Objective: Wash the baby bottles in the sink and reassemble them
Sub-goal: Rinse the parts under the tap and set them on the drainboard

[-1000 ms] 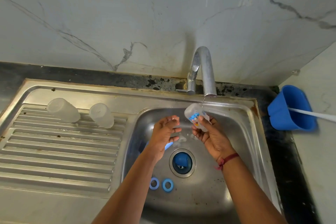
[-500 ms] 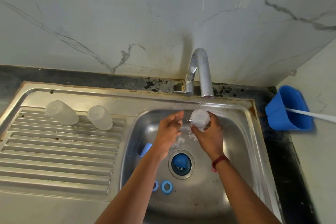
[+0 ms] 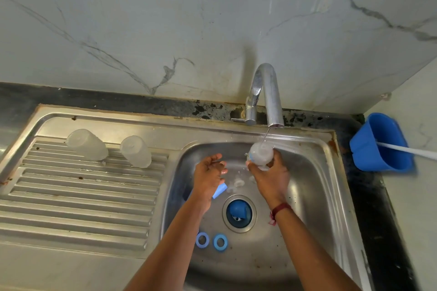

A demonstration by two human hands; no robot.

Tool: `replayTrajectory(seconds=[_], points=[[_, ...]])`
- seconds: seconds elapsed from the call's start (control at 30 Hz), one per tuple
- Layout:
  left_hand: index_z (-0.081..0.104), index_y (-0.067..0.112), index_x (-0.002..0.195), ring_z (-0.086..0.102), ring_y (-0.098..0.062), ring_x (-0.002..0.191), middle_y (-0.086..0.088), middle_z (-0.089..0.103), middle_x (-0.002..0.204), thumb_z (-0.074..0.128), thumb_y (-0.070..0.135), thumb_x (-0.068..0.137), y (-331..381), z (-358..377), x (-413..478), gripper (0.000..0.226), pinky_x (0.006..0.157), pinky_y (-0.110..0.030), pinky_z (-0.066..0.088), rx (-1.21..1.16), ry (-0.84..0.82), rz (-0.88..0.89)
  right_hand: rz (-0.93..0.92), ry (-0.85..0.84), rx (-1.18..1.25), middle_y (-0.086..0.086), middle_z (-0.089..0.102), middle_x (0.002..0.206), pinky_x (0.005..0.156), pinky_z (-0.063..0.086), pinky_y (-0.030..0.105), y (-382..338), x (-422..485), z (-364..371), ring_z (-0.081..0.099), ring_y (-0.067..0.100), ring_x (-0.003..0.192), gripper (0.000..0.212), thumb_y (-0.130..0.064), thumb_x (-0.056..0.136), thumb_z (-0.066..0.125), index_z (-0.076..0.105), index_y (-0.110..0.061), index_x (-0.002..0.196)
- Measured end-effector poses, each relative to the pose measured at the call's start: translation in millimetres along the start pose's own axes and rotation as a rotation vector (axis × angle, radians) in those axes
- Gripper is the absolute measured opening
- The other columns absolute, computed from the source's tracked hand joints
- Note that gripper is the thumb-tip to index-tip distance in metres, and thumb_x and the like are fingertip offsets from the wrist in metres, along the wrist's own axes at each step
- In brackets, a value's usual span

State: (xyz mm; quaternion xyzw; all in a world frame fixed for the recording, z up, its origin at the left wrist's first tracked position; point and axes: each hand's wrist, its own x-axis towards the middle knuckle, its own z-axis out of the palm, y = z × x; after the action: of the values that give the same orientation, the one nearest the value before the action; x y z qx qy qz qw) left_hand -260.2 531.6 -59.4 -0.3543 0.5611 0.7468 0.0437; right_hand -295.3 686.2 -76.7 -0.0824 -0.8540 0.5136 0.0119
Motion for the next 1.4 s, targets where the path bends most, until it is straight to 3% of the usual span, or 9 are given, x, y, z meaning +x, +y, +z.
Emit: replayTrajectory(seconds=[0.1,0.23,0.37,0.5,0.63,0.87,1.0,1.2,1.4], points=[[0.063,0.011,0.114,0.063,-0.013,0.075,-0.006,0.068,0.094,0.058,0.002,0.095,0,-2,-2,0.022,0.054,-0.018,0.048,0.007,-0.036,-0.003,-0.1,-0.076,-0.064,-0.007,0.056,0.116,0.084,0.053,0.026,2,-3,-3,0.059,0.014,0.103,0.065,-0.018,0.069,0.087,0.057,-0.022,0.126],[0.066,0.02,0.106,0.063,-0.011,0.082,-0.003,0.068,0.097,0.058,0.003,0.095,0,-2,-9,0.022,0.062,-0.025,0.05,0.08,-0.114,0.044,-0.068,-0.172,-0.111,-0.001,0.052,0.116,0.08,0.034,0.002,2,-15,-14,0.051,0.01,0.102,0.063,-0.009,0.071,0.081,0.057,-0.021,0.128],[0.065,0.025,0.116,0.068,-0.003,0.088,0.007,0.07,0.101,0.069,0.012,0.091,-3,-2,-28,0.028,0.075,-0.03,0.056,0.121,-0.268,0.03,-0.004,-0.333,-0.053,-0.007,0.057,0.114,0.077,0.041,0.006,6,-32,-27,0.057,0.009,0.103,0.06,-0.016,0.069,0.086,0.059,-0.025,0.122],[0.064,0.022,0.118,0.071,-0.018,0.097,-0.004,0.07,0.111,0.07,0.023,0.091,-6,-11,-50,0.027,0.078,-0.034,0.06,0.173,-0.327,0.003,0.064,-0.383,0.105,-0.008,0.062,0.113,0.078,0.048,0.009,2,-51,-44,0.058,0.004,0.102,0.06,-0.015,0.066,0.09,0.058,-0.025,0.116],[0.063,0.011,0.107,0.07,-0.03,0.089,-0.016,0.072,0.099,0.067,0.031,0.093,-11,-22,-75,0.025,0.081,-0.042,0.059,-0.013,-0.251,-0.138,0.147,-0.345,0.42,0.007,0.071,0.109,0.084,0.056,0.033,-3,-68,-51,0.068,0.022,0.1,0.067,-0.016,0.059,0.093,0.059,-0.022,0.117],[0.063,-0.003,0.116,0.069,-0.024,0.078,-0.021,0.072,0.093,0.056,0.039,0.099,-16,-40,-115,0.046,0.071,-0.033,0.059,-0.327,-0.133,-0.26,0.183,-0.477,0.473,0.003,0.074,0.108,0.075,0.054,0.024,-11,-112,-26,0.069,0.019,0.1,0.049,-0.014,0.077,0.083,0.063,-0.018,0.121],[0.065,0.0,0.112,0.07,-0.025,0.083,-0.019,0.074,0.095,0.052,0.036,0.101,-17,-52,-128,0.039,0.08,-0.037,0.057,-0.367,-0.124,-0.238,0.168,-0.522,0.458,0.001,0.074,0.109,0.092,0.055,0.039,-22,-126,-12,0.069,0.02,0.104,0.039,-0.017,0.081,0.08,0.065,-0.022,0.117],[0.067,0.01,0.107,0.069,-0.029,0.097,-0.013,0.071,0.103,0.055,0.042,0.099,-19,-74,-125,0.035,0.088,-0.047,0.056,-0.109,-0.118,-0.275,0.238,-0.445,0.459,0.001,0.075,0.102,0.086,0.057,0.039,-38,-136,0,0.071,0.02,0.096,0.03,-0.018,0.083,0.077,0.065,-0.017,0.111],[0.065,0.014,0.111,0.067,-0.026,0.092,-0.01,0.069,0.104,0.058,0.035,0.097,-11,-100,-106,0.027,0.074,-0.037,0.055,-0.057,0.011,-0.259,0.289,-0.304,0.002,0.002,0.063,0.105,0.076,0.058,0.034,-22,-132,1,0.064,0.015,0.087,0.046,-0.026,0.062,0.086,0.067,-0.023,0.104]])
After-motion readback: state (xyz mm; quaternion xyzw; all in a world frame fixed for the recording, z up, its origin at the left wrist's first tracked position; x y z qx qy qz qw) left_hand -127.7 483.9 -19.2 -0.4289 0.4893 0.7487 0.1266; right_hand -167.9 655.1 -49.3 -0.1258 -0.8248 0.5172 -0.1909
